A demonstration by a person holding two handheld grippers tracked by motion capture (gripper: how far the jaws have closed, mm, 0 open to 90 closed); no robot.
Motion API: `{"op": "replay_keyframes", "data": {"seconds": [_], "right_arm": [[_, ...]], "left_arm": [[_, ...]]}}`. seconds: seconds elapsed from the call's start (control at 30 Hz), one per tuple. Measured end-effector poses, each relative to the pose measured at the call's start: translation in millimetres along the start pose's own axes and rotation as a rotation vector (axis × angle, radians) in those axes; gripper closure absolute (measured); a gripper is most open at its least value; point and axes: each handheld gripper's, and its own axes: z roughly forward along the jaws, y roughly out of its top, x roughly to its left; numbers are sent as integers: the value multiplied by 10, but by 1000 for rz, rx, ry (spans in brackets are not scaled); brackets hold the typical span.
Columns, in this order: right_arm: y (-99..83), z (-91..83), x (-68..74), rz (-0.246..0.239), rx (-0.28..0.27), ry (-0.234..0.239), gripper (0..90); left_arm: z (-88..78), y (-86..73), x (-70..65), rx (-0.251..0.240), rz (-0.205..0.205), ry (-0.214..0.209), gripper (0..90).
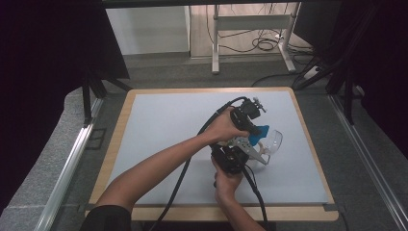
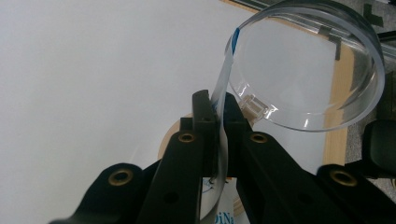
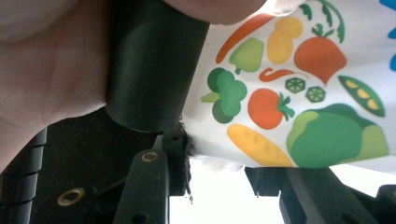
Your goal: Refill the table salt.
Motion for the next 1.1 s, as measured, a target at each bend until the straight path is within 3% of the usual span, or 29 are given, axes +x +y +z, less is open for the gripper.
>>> {"op": "replay_keyframes", "data": {"seconds": [1.1], "right_arm": [[0,13,7,6,-2,1,650]], "left_arm": [[-4,-5,8,2,0,2,888]]}}
